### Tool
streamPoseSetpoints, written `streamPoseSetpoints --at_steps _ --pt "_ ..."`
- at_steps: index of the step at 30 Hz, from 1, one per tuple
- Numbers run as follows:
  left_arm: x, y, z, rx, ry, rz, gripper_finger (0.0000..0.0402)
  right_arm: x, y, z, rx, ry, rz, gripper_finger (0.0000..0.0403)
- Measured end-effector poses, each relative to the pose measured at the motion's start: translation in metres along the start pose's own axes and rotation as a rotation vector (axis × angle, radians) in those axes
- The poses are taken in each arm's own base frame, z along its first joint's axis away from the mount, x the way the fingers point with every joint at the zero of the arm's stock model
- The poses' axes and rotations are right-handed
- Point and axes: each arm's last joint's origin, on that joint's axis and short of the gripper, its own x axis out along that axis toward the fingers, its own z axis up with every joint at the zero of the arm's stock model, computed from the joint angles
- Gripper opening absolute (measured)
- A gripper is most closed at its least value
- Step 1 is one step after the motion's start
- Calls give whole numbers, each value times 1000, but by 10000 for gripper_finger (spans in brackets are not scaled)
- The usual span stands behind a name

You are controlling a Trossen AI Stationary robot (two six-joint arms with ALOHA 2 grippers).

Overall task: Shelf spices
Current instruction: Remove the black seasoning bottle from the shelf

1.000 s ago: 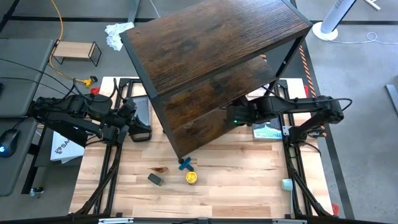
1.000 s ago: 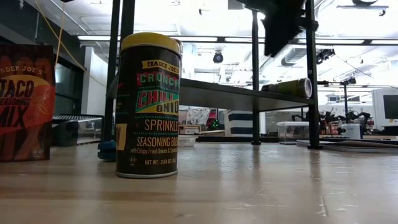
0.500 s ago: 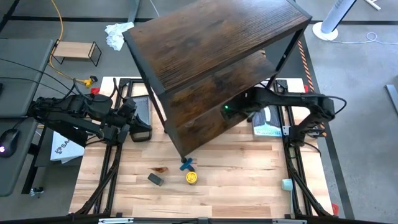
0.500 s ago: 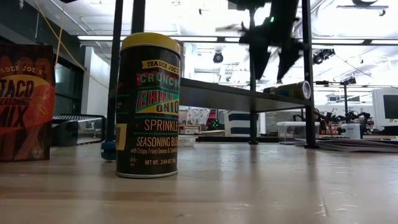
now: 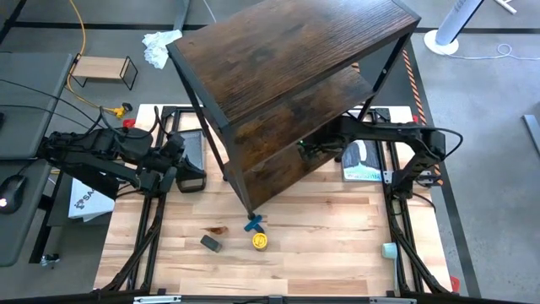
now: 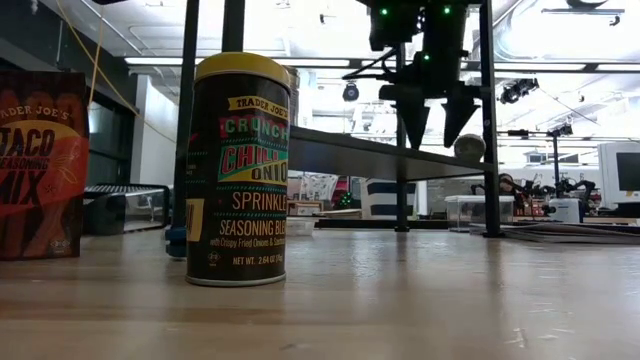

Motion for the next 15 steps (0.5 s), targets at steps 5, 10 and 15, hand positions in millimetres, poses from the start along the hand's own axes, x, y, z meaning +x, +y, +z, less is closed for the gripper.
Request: streamPoseSetpoints --at_steps 5,10,15 --pt "0 1 0 -3 -19 20 0 -7 5 -13 -1 23 -26 323" --pt "1 1 1 4 -33 43 0 -13 12 -27 -1 33 -32 323" --pt "4 1 1 6 -31 52 0 -22 18 -46 -15 37 -74 323"
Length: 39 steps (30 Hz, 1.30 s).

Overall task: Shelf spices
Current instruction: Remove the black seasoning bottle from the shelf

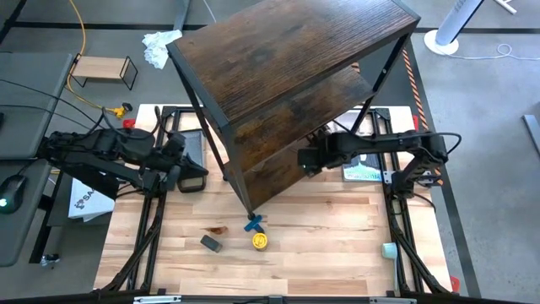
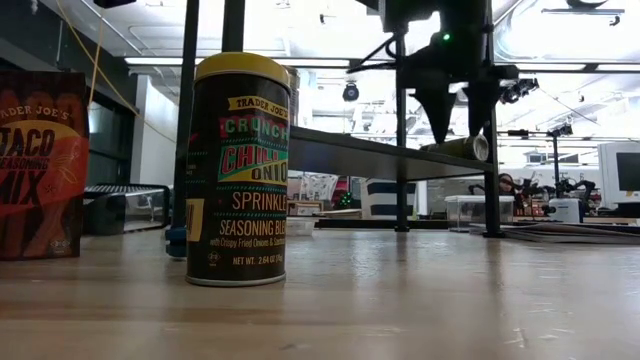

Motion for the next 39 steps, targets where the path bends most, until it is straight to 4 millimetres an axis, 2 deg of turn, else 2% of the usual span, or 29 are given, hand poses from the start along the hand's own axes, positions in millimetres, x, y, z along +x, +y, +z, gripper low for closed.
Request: streamPoseSetpoints --at_steps 6,10,13,19,26,33,36,39 --pt "4 0 0 1 5 17 0 -17 3 -8 20 -56 85 323" --pt "8 0 0 2 13 25 0 -37 -3 5 64 -177 87 323" --pt "11 0 0 3 19 32 0 -41 -10 19 96 -263 27 323" --pt "16 0 -1 12 30 48 0 -19 -25 40 187 -247 -60 323" --pt "20 -1 -1 -2 39 56 0 7 -24 54 224 -251 -169 322" --pt "21 -1 -1 -3 38 52 0 28 -14 56 174 -231 -262 299" --pt "21 -1 -1 -3 38 52 0 34 -9 57 94 -215 -286 284" --pt "21 -1 -1 -3 38 52 0 32 -5 62 -27 -208 -284 275"
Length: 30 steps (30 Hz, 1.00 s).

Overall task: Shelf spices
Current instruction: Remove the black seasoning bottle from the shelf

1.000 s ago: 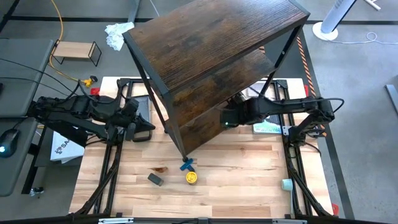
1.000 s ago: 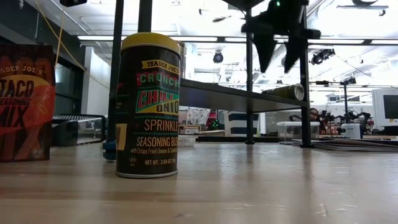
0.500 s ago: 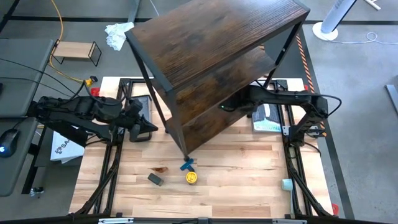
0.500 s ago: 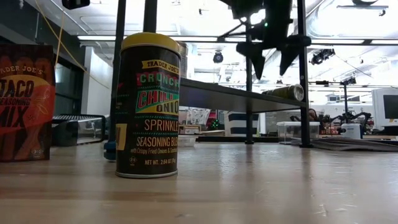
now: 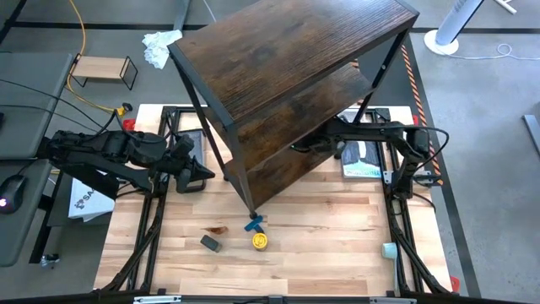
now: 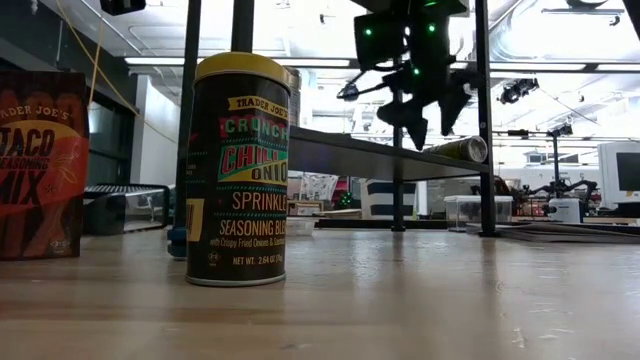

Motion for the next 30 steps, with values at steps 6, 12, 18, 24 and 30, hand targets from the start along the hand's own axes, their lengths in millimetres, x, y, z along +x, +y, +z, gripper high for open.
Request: streamPoseSetpoints --at_steps 6,12,18,24,30 --pt "0 0 0 18 0 0 0 -14 -2 16 -170 -85 16 273" --pt "0 0 0 18 13 -13 0 1 -29 31 -14 59 -12 273" --pt "0 -1 0 18 17 -18 0 17 -44 43 29 130 5 273" --pt "0 -1 -1 0 24 -24 0 30 -55 50 15 224 75 273" --pt "0 -1 -1 -1 42 -42 0 36 -52 52 -11 314 244 273"
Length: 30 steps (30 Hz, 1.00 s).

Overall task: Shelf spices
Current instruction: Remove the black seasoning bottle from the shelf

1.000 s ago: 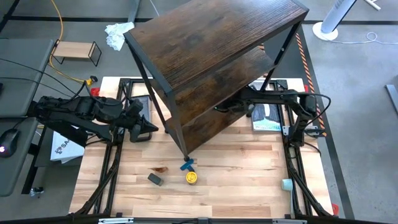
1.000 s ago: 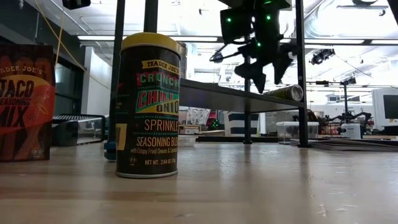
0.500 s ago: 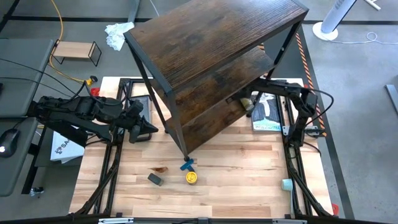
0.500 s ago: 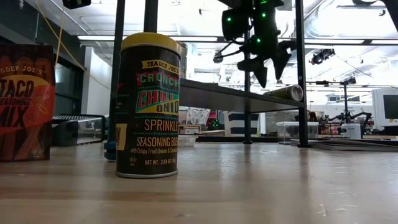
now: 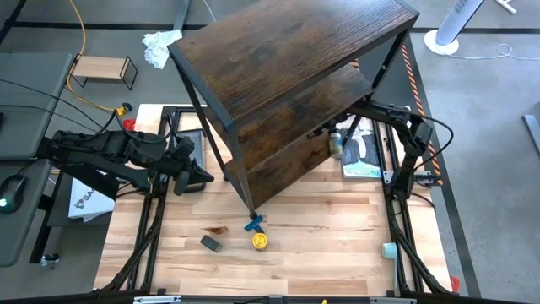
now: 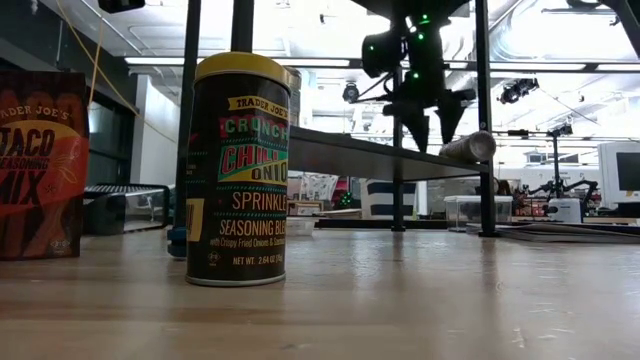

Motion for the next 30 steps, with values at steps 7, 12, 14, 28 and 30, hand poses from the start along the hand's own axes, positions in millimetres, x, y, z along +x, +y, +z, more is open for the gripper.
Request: streamPoseSetpoints --at_steps 7,12,14,28,30 --pt "0 0 0 0 1 0 0 -1 -1 -1 18 56 74 273" --pt "0 0 -1 3 14 4 0 -11 0 -3 59 -8 95 273" --pt "0 0 -2 4 15 5 0 -18 -3 -4 104 -54 91 273" --pt "0 1 -2 29 18 7 0 -28 -6 -5 165 -62 197 273" --pt "0 1 -2 32 18 7 0 -28 -5 -5 145 -37 240 273"
